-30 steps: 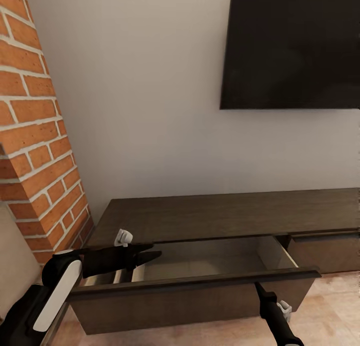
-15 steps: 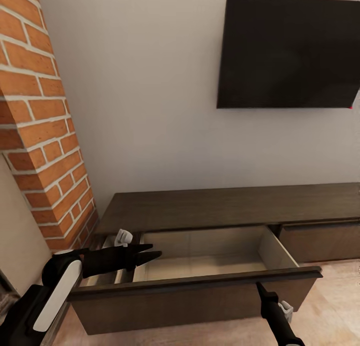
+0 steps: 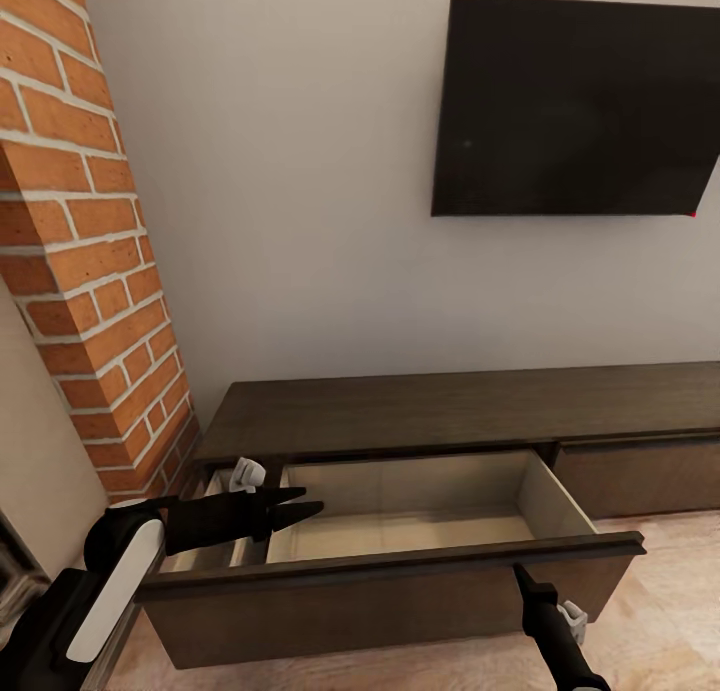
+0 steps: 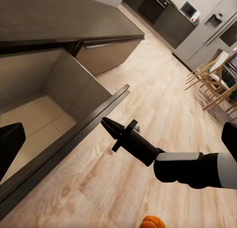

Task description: Place each of the two pumpkins and all three candles from the living room inside a cabinet in the living room (use any cabinet), then make sure every cabinet is closed, and position the cauldron so it is next to a table in the living room.

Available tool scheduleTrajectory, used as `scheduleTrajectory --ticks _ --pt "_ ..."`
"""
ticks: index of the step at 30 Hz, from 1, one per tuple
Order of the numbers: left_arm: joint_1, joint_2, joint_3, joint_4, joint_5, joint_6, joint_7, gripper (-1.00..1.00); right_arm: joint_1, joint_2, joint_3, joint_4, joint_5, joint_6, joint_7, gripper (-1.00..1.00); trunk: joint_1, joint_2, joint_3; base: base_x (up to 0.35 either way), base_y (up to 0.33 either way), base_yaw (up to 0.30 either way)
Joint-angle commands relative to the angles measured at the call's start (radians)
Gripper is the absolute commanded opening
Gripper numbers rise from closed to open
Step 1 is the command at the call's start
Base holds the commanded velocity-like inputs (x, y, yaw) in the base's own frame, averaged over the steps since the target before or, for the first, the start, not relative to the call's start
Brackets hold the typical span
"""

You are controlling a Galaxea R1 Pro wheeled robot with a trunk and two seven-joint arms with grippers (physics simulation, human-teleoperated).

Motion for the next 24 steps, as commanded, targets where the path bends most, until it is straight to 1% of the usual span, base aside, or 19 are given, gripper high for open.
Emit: scheduleTrajectory --ticks 1,5,12,13,21,24 --pt "-0.001 0.0 -0.001 0.0 0.003 0.005 0.0 1.0 -0.001 0.003 0.065 0.002 0.0 0.015 0.041 -1.0 0.0 -0.001 -0.001 -0.068 0.0 0.0" --pt "-0.001 0.0 -0.001 0.0 0.003 0.005 0.0 1.0 -0.001 0.003 0.065 0.002 0.001 0.015 0.041 -1.0 0.0 -0.001 -0.001 -0.131 0.0 0.0" --pt "-0.001 0.0 -0.001 0.0 0.003 0.005 0.0 1.0 -0.001 0.003 0.065 0.002 0.001 0.014 0.041 -1.0 0.0 -0.001 -0.001 -0.028 0.0 0.0" --pt "-0.001 0.0 -0.001 0.0 0.003 0.005 0.0 1.0 -0.001 0.003 0.065 0.002 0.001 0.015 0.041 1.0 0.0 -0.001 -0.001 -0.005 0.0 0.0" --pt "-0.001 0.0 -0.001 0.0 0.003 0.005 0.0 1.0 -0.001 0.003 0.067 0.002 0.0 0.014 0.041 1.0 0.0 -0.001 -0.001 -0.002 0.0 0.0" --pt "-0.001 -0.001 -0.001 0.0 0.003 0.005 0.0 1.0 -0.001 0.003 0.067 0.002 0.0 0.015 0.041 1.0 0.0 -0.001 -0.001 -0.111 0.0 0.0"
